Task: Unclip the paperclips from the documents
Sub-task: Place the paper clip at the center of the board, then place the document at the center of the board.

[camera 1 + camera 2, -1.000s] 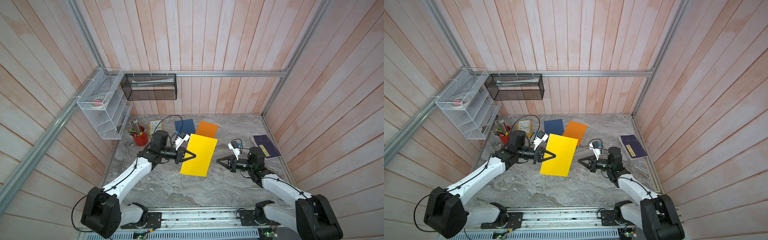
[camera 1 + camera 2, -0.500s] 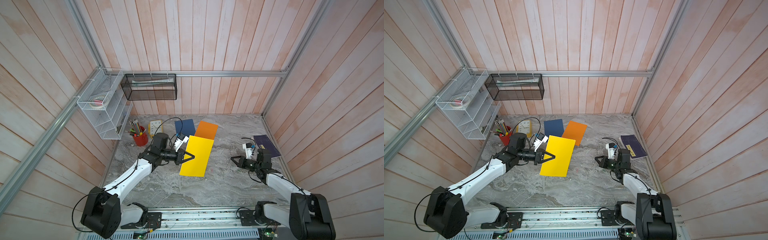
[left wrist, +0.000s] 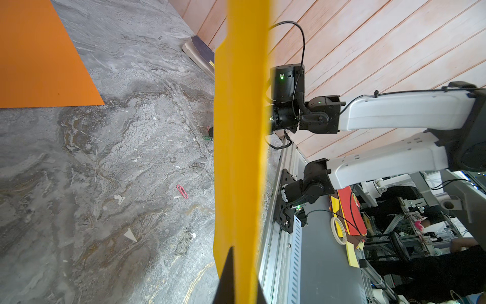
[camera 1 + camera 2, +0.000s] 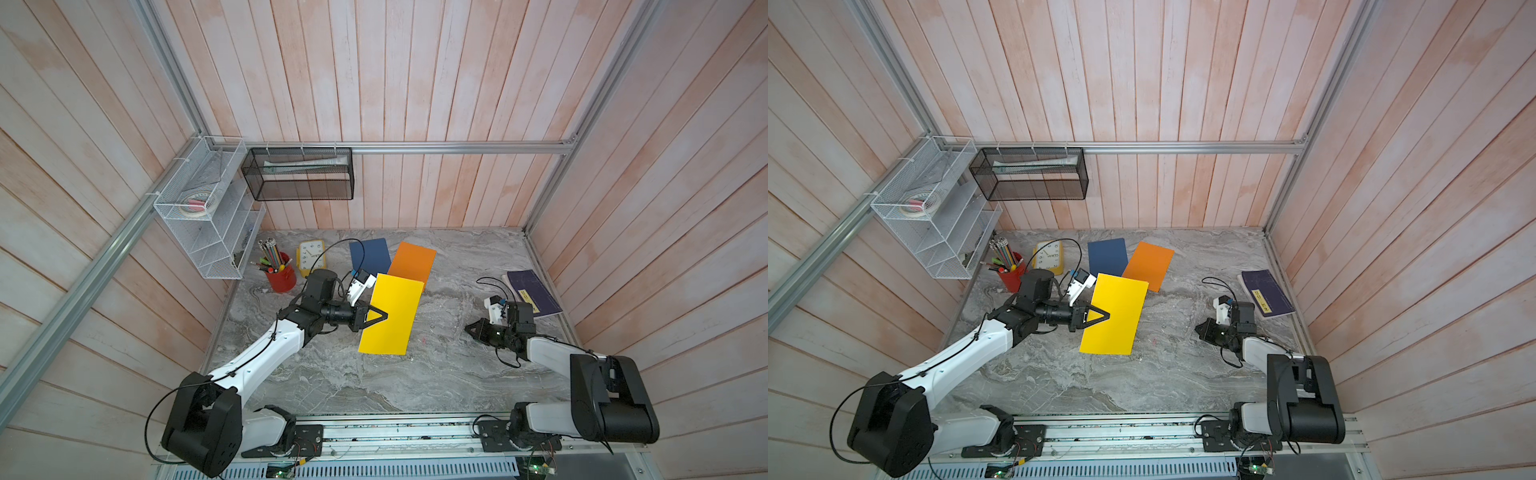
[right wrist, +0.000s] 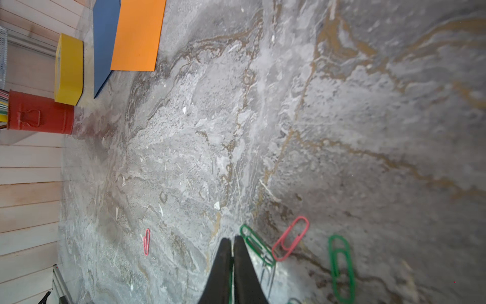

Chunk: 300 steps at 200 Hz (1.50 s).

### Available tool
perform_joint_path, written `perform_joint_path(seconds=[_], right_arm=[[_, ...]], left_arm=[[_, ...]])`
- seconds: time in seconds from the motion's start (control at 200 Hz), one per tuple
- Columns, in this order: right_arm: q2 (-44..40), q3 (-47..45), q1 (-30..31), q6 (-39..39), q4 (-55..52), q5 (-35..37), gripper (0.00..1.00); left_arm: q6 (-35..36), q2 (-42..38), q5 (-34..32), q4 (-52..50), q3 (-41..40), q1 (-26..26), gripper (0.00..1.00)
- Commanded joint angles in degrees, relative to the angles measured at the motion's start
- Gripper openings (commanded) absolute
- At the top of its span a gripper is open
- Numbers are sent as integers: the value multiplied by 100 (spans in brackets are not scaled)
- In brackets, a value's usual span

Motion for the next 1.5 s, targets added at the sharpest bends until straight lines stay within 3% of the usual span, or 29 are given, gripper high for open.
perform_joint_path(seconds=[0.0, 0.25, 0.605, 0.815, 1.11, 1.495], right_arm=[[69, 186, -26, -87, -179, 213, 11], [-10, 257, -19, -109, -388, 318, 24], [-193, 323, -15, -200, -589, 320, 29], [-416, 437, 57, -146, -684, 125, 33], [-742, 744, 281, -142, -1036, -99, 45], [-898, 833, 397, -80, -1056, -202, 49]], left_arm=[[8, -50, -111, 84, -85, 22, 0], [32, -7, -170, 52, -68, 35, 0], [24, 82, -334, 38, -71, 39, 0], [-64, 247, -752, 57, -77, 174, 0], [-280, 1000, -1153, 195, 112, 488, 0], [-330, 2161, -1835, 87, 650, 914, 0]])
